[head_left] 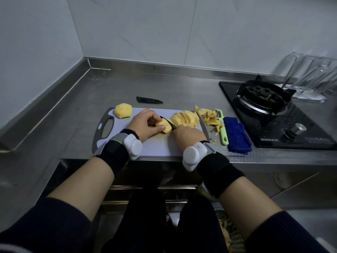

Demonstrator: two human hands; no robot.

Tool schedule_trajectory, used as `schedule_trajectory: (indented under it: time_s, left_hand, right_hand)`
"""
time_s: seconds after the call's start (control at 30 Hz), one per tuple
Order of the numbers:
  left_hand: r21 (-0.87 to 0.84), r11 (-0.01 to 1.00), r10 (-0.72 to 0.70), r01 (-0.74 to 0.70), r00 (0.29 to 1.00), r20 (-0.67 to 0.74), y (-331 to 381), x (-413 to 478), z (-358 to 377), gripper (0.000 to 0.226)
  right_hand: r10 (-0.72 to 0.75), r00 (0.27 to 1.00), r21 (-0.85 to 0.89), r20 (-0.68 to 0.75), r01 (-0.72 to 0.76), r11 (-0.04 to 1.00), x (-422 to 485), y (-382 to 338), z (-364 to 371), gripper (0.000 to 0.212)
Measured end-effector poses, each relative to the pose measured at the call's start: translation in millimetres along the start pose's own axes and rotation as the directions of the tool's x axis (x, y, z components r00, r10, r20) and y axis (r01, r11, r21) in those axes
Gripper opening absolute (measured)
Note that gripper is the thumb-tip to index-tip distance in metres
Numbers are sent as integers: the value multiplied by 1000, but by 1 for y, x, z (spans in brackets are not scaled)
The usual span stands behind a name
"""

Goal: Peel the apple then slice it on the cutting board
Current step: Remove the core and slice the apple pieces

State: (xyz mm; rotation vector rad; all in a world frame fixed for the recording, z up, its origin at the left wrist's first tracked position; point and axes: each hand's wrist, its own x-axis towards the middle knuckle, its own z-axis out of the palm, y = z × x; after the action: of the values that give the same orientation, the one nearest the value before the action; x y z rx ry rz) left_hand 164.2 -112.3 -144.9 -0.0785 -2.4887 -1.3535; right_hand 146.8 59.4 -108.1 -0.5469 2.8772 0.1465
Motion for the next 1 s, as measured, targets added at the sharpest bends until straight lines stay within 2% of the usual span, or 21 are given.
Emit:
schedule_trajectory:
  time_s: [0.17, 0.33, 0.47, 0.73, 1.0]
  left_hand:
    - [-1, 1000, -4, 4, 1000, -4, 1, 0, 0, 24]
    - [-13, 1000, -6, 6, 1000, -4, 3, -1, 1, 22]
    - [-53, 996, -70, 70, 997, 13, 3, 1, 0, 28]
    - [-14, 998, -54, 54, 999, -7, 2, -1, -1, 28]
    - [-15, 999, -40, 40, 999, -10, 3, -1, -1, 27]
  right_hand:
    - [26, 997, 49, -69, -23, 999, -2, 3, 7, 26]
    - [51, 999, 134, -8, -49, 990, 0, 7, 5, 29]
    - [51, 998, 181, -20, -47, 982, -2, 13, 3, 28]
    - [-27, 984, -13, -175, 25, 1000, -24, 16, -3, 22]
    - [-79, 985, -44, -157, 73, 996, -24, 12, 0, 22]
